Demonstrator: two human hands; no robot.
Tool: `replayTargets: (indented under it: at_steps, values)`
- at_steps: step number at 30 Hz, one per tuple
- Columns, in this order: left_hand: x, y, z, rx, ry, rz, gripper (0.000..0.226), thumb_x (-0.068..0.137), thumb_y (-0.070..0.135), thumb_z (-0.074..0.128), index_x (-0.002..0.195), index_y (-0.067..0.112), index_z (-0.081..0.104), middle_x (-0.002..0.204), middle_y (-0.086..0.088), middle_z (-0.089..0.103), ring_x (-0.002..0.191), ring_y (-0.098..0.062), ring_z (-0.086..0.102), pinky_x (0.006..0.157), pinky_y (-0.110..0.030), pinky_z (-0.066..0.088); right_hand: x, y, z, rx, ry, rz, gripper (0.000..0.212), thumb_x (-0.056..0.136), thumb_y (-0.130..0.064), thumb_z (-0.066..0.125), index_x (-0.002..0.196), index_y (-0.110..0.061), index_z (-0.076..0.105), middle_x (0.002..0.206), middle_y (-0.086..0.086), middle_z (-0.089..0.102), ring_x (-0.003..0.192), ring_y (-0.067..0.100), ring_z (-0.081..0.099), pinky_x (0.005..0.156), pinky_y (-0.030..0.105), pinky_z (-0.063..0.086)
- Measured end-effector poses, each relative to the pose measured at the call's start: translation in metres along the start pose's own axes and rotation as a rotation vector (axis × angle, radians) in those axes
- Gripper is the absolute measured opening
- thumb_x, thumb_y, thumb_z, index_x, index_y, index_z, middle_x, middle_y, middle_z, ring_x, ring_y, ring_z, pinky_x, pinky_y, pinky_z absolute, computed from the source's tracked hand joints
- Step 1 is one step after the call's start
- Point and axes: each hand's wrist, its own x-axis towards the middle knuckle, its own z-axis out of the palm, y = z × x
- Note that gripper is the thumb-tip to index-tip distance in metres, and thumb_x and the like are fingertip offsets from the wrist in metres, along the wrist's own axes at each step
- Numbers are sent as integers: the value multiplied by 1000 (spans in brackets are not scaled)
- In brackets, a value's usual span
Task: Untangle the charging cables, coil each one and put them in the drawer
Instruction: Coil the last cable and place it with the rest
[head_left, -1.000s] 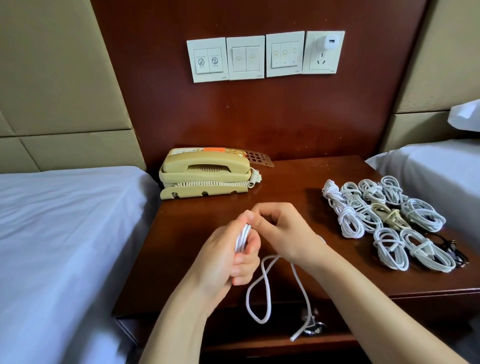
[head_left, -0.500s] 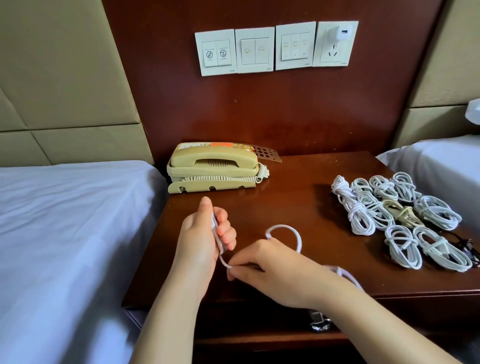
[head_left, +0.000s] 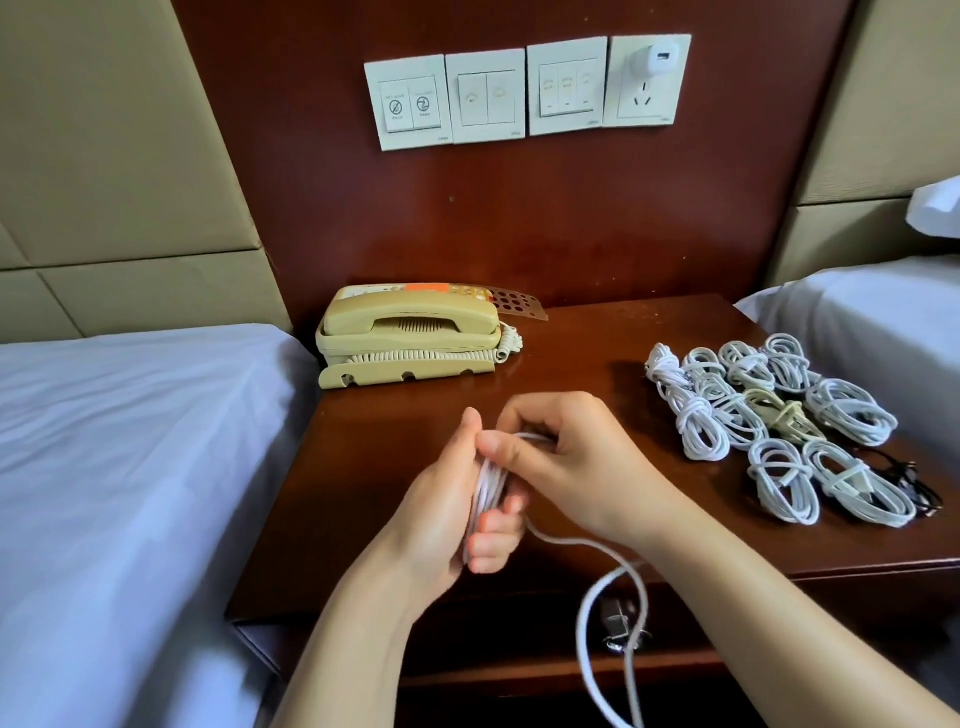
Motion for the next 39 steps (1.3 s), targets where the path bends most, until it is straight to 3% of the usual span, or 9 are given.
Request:
replayTargets:
  at_steps: [4,11,18,21,26,29,33,35,39]
  values:
    - [-4,1,1,-53,-93,10,62,82,64,27,49,13,42,42,4,24,33,-5,21,33,-16,21,2,10,-1,184,-45,58,35,89,-28,62,62,-6,54,52,-3,48,51,6,39,51,19,32]
    - [-8,8,7,-239,-113,104,48,89,36,36,47,13,44,41,5,25,31,-2,22,31,-16,25,-2,25,8,201,-113,190,43,100,-21,45,67,6,49,48,-11,34,47,3,27,47,14,25]
    - [4,21,-9,-549,248,215,57,102,35,22,50,15,35,36,7,26,26,-3,22,31,-14,18,-17,3,14,-109,-464,228,33,99,-23,45,73,-14,62,57,-4,43,49,6,34,50,19,30]
    - [13,17,-14,-399,419,178,53,103,36,18,57,13,30,33,6,25,24,-6,22,33,-11,19,-22,-13,14,-215,-522,187,27,99,-23,47,84,-15,68,60,-5,50,51,8,39,56,28,39]
    - [15,2,-16,217,599,253,54,103,33,24,61,8,47,39,3,40,34,-12,38,37,-18,31,-21,-32,0,-252,-404,53,26,95,-24,53,73,-17,65,55,-8,50,52,9,45,51,18,34]
    - [10,1,-9,271,466,199,66,101,44,19,51,15,51,40,-1,42,34,-15,39,41,-21,31,-15,-29,-7,-203,-252,-10,31,94,-18,55,65,-27,59,53,-17,53,55,3,51,53,12,34]
    - [-1,-1,2,180,115,-15,73,91,64,15,46,14,46,43,3,24,32,-8,21,35,-18,19,-10,-10,-7,-109,-146,-44,23,93,-19,58,71,-15,65,59,-8,60,57,5,57,56,21,43]
    - [-6,-1,1,121,-1,-49,68,85,66,22,51,11,44,46,4,20,32,-5,17,33,-17,17,-8,2,-8,-50,-109,-26,23,91,-23,62,70,-15,65,56,-1,57,52,6,49,53,25,39]
    - [-13,2,-1,80,-134,26,54,82,59,38,52,15,42,47,6,21,36,-3,18,34,-15,21,-5,13,-9,144,-93,24,31,92,-23,59,63,-14,58,50,-7,41,48,4,30,47,15,25]
